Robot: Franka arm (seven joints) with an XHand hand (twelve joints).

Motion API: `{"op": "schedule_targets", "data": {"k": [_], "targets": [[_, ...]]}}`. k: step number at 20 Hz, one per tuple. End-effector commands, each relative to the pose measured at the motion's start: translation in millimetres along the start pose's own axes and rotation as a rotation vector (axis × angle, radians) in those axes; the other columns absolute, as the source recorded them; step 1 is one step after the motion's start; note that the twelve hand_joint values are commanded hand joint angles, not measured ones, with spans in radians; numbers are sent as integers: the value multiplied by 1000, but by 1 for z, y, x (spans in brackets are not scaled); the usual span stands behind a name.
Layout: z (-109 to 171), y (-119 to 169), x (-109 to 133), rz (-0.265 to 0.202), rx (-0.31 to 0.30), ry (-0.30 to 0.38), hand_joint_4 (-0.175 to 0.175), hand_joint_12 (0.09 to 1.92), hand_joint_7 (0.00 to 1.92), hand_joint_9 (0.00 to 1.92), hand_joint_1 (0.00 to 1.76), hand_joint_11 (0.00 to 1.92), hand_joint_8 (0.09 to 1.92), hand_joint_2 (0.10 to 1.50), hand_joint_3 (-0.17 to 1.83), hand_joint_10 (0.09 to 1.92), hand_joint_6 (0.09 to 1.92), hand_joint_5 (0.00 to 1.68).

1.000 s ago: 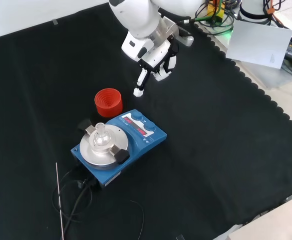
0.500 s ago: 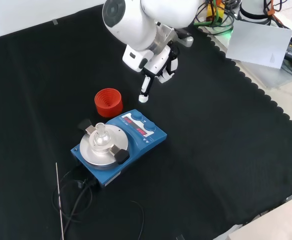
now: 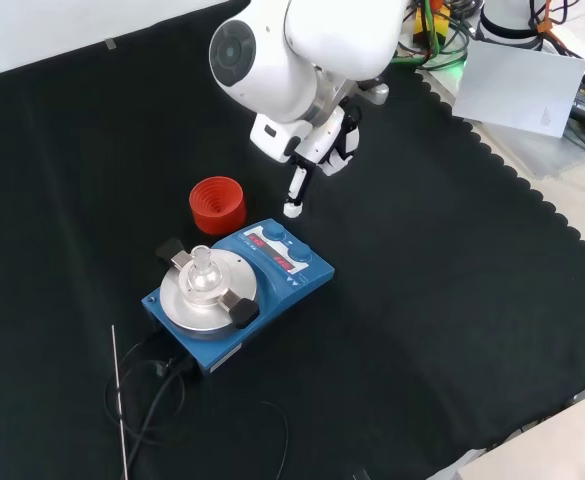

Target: Turn on the heater.

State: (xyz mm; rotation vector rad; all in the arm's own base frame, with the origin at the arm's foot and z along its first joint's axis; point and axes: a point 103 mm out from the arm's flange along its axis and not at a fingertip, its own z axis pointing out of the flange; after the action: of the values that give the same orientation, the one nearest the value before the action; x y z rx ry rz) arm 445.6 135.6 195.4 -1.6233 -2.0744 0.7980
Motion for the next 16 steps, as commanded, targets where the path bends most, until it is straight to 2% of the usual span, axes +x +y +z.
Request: {"op": "schedule_targets", "data": {"k": [1,16], "targets": [[4,9,3,-9,14,-14,-19,1797,1892,1920,1468,1920,1661,670,1023,1831,87,359],[23,28,1,-18,50,-24,-15,1787,1892,1920,1471,1920,1662,668,1036,1830,87,360]]}}
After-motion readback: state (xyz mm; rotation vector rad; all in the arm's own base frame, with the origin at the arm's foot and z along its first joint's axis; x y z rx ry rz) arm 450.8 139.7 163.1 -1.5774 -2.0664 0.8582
